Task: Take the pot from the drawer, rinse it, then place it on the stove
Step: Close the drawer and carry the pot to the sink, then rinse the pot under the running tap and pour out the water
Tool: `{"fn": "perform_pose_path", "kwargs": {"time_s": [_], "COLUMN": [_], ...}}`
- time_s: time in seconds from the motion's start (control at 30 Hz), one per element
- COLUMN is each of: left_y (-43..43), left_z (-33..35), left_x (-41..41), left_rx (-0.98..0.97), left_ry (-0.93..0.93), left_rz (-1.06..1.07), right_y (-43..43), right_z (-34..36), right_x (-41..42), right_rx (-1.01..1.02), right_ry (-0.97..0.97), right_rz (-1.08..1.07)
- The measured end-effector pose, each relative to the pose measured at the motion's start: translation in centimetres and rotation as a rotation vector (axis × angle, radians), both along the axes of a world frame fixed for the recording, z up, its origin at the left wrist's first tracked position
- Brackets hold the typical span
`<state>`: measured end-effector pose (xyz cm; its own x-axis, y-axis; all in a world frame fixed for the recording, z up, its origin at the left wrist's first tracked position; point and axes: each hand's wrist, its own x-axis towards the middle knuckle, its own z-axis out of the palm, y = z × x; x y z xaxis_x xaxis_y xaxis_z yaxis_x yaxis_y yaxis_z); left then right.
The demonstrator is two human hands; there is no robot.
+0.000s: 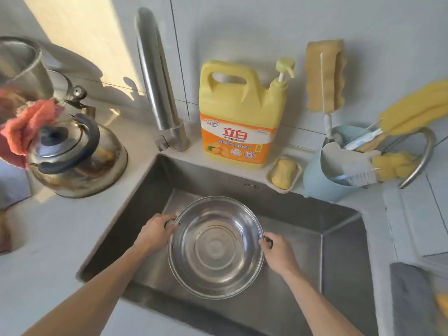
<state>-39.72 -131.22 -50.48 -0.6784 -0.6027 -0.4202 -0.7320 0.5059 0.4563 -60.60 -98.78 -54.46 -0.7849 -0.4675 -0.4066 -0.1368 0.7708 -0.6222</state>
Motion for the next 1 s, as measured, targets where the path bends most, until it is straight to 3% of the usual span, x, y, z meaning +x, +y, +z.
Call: {"fn": "perform_pose_path", "kwargs": {"time_s": [0.17, 0.4, 0.47, 0.63, 0.8, 1.0], "left_y": [0.7, 0.4, 0.5, -1.4, -4.2, -6.4], "left_z": [-2.3, -2.6, -0.4, 9.2, 15.0, 15.1], "left_x": [0.2, -0.8, -1.7, -5.7, -9.2, -9.9], "left_rx": [0.061, -0.038, -0.156, -0.371, -0.382, -0.362], "left_ry": [0.025, -0.06, -0.014, 0.315, 0.338, 0.36], "left_rz": [0.056, -0.006, 0.009, 0.229, 0.299, 0.287], "right_y": [0.1, 0.2, 0.2, 0.7, 0.8, 1.3], "right_z": [-1.9, -1.8, -1.2, -0.8, -0.8, -1.8], "right_x": [0.5, 0.8, 0.8, 0.4, -0.2, -0.8], "right_rx": [0.039, -0.001, -0.002, 0.072, 0.137, 0.159], "right_ry": [0.043, 0.13, 0.147, 0.104, 0.055, -0.027], "right_rz": [-0.006, -0.012, 0.001, 0.079, 0.088, 0.095]}}
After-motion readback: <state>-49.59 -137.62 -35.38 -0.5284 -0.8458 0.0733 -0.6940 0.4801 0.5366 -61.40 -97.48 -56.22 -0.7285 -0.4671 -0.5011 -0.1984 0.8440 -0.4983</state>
